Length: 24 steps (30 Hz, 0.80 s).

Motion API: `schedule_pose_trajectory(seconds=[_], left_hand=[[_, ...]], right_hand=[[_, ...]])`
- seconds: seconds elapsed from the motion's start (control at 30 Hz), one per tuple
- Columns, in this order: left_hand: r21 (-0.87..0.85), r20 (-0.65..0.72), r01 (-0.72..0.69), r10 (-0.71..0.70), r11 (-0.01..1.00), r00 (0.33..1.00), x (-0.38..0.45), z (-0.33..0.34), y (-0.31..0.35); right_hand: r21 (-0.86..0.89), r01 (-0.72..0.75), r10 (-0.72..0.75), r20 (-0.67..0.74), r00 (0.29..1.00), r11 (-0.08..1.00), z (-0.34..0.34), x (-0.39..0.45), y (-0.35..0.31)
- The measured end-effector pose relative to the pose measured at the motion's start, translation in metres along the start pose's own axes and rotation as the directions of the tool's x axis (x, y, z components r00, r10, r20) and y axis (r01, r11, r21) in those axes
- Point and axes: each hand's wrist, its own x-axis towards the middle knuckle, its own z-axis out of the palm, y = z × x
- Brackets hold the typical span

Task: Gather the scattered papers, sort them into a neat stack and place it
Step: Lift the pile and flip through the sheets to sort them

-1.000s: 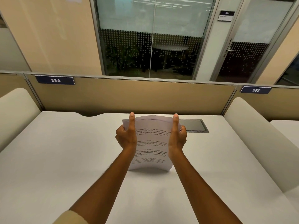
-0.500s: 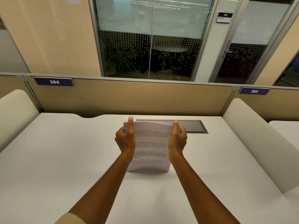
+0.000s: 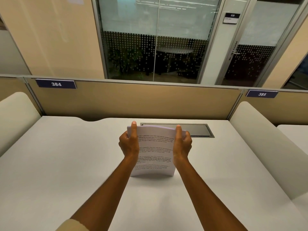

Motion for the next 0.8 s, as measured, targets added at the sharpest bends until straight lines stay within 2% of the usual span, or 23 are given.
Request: schedule_pose_trajectory(seconds=[0.4,0.57,0.8], left_hand=[[-0.009,0.014,0.034,-0.034,0.999,0.999,-0.001,-0.002,-0.004],[-0.093,0.144,-0.032,0.045,0.995,0.989,-0.008,-0.01,-0.026],[-0.058,0.187,-0.047,0.057,0.997,0.981,-0.019,-0.016,-0.057]], right_hand=[[-0.008,-0.049,0.049,0.073,0.996,0.999,-0.001,0.0,0.001],[0.08,0.017,-0.035,0.239,0.97,0.997,-0.007,-0.001,0.018],[-0.104,0.121,-0.086,0.29,0.953,0.987,-0.014,-0.006,0.067]])
